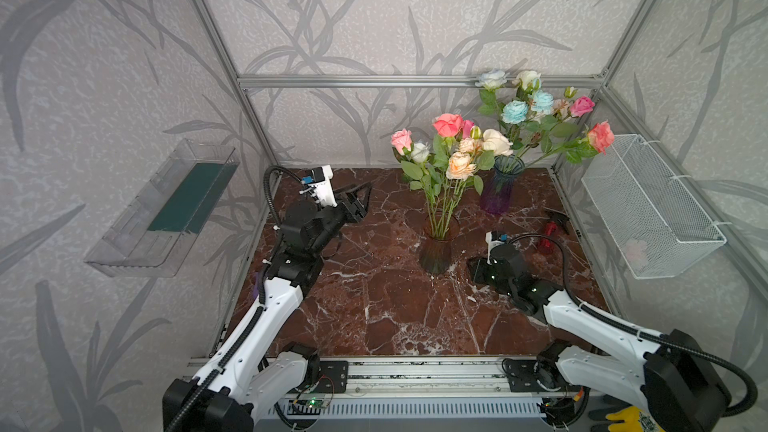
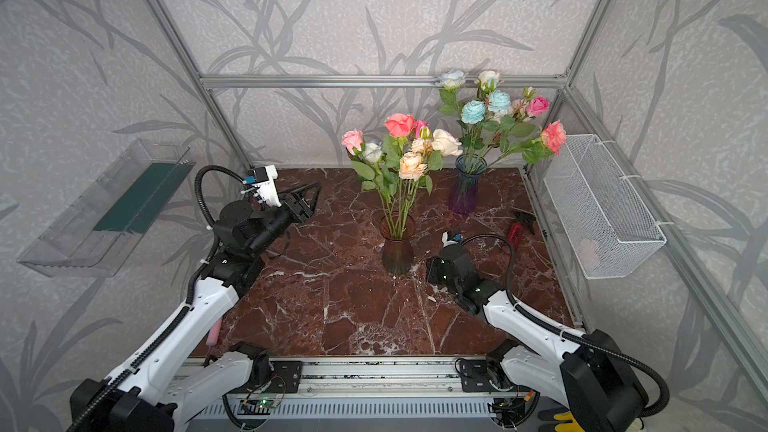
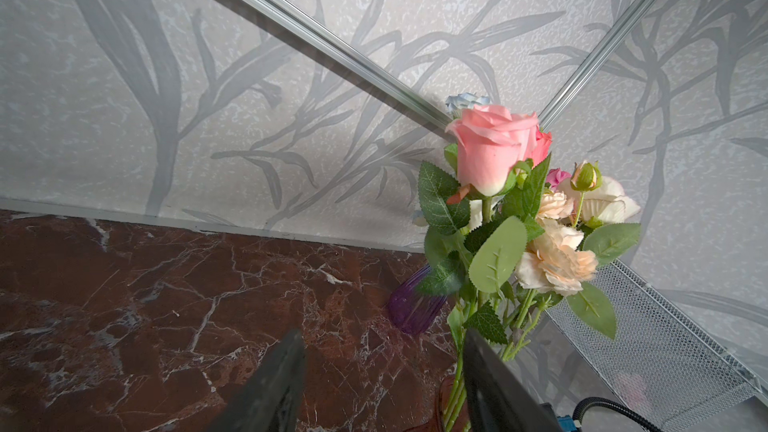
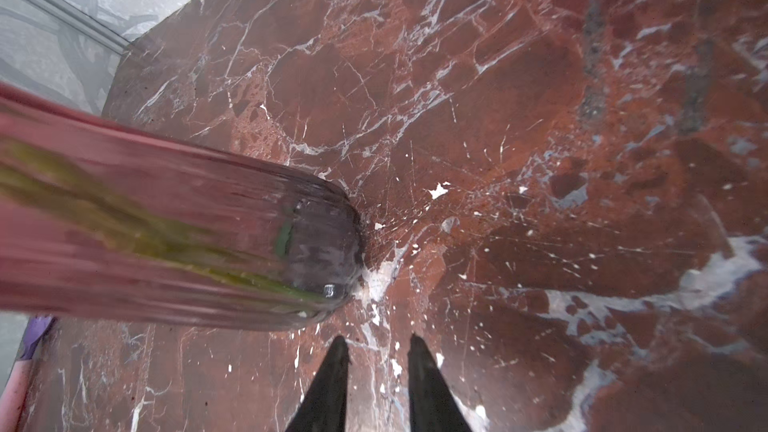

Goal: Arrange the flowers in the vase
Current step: 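Open the right gripper and draw it back low beside the red vase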

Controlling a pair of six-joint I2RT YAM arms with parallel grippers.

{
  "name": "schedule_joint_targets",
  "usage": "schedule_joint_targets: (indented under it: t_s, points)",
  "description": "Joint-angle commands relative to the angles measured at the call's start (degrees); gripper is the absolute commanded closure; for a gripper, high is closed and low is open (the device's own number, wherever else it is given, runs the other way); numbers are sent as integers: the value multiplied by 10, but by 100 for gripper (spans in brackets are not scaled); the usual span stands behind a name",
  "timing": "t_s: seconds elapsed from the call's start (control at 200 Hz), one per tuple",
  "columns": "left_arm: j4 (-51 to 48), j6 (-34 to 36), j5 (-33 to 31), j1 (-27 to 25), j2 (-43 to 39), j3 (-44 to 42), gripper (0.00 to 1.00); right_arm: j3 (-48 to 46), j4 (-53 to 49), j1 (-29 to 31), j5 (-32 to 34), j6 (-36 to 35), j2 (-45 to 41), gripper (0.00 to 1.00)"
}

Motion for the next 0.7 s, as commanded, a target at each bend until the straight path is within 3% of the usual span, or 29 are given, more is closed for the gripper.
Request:
schedule_joint_targets:
  t_s: [0.0, 0.345, 0.695]
  points:
    - [13, 0, -2, 1, 1, -1, 38, 3, 92, -3, -6, 21, 41, 74]
    - [15, 0, -1, 1, 12, -1, 38, 13, 213, -4, -53, 55, 182, 74]
    - [12, 4, -3, 2, 10, 0, 38, 44, 244, 0, -80, 64, 248, 74]
